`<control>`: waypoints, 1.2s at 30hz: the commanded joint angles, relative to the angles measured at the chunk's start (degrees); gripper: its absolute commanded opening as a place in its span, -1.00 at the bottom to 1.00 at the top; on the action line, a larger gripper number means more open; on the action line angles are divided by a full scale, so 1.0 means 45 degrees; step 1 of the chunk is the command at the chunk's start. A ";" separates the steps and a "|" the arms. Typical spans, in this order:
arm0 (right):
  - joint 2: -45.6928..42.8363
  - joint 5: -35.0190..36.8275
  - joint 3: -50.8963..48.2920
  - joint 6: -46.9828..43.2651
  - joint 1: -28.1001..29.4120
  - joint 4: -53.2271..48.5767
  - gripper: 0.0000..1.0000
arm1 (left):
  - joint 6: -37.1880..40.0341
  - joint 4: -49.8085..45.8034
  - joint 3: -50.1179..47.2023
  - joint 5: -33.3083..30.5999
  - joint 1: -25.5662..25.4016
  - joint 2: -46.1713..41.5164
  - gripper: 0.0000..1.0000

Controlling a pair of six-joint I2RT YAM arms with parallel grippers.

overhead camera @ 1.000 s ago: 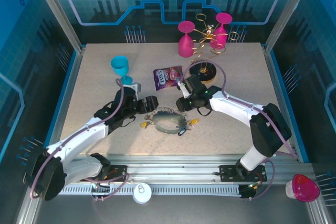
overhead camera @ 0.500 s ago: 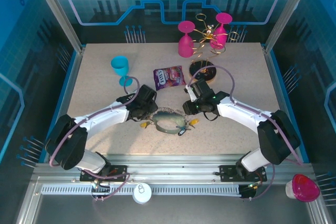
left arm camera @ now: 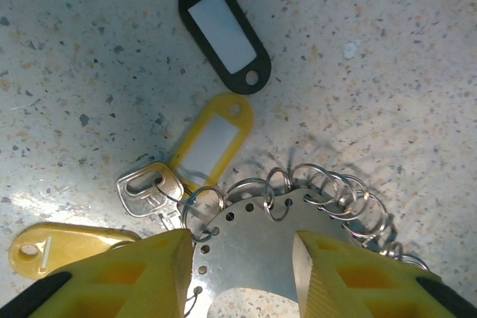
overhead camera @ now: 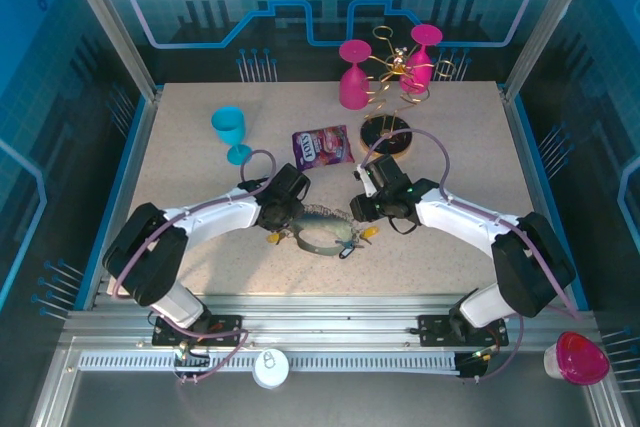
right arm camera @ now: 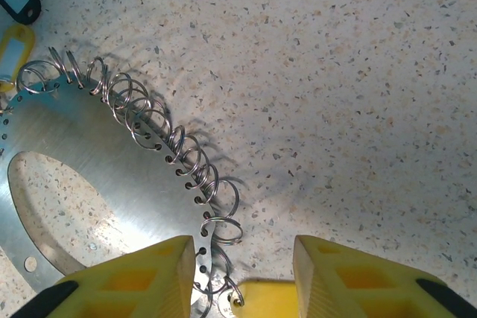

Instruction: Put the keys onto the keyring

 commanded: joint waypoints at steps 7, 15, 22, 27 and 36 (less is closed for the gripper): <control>-0.0645 0.0080 -0.0152 0.0399 -0.0175 -0.0257 -0.23 | -0.0378 0.0627 0.0609 0.0630 -0.0030 0.1007 -0.34; -0.1137 0.0139 -0.0621 0.0446 -0.0175 -0.0471 -0.24 | -0.0417 0.0911 0.0666 0.0618 -0.0031 0.1413 -0.50; -0.1435 0.0242 -0.0543 0.0355 -0.0172 -0.0772 -0.25 | -0.0508 0.0989 0.0744 0.0573 0.0033 0.1623 -0.55; -0.1634 0.0376 -0.0606 0.0339 -0.0172 -0.0855 -0.26 | -0.0544 0.1146 0.0788 0.0660 0.0043 0.1760 -0.61; -0.1794 0.0435 -0.0680 0.0370 -0.0172 -0.0872 -0.27 | -0.0420 0.1169 0.0826 0.0631 0.0035 0.1736 -0.70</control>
